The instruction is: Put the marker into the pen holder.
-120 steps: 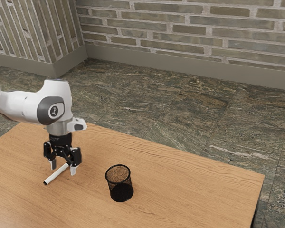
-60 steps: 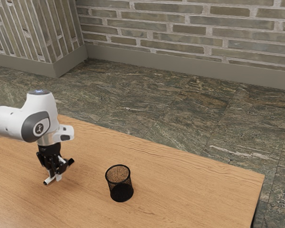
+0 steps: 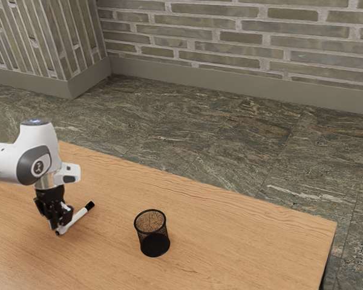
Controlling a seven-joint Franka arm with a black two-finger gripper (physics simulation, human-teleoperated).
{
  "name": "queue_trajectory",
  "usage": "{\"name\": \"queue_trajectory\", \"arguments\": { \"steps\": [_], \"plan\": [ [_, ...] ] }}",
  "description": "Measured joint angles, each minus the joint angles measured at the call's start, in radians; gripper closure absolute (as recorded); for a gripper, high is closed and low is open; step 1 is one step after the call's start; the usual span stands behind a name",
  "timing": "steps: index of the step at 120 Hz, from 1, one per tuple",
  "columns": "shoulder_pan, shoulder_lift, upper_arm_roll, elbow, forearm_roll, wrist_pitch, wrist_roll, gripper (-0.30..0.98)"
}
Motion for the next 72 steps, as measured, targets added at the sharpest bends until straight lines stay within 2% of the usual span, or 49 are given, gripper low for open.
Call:
{"name": "queue_trajectory", "arguments": {
  "steps": [38, 72],
  "plan": [
    [-0.021, 0.042, -0.001, 0.012, -0.002, 0.016, 0.026, 0.54],
    [0.008, 0.062, -0.001, 0.027, -0.009, 0.019, 0.040, 0.58]
  ]
}}
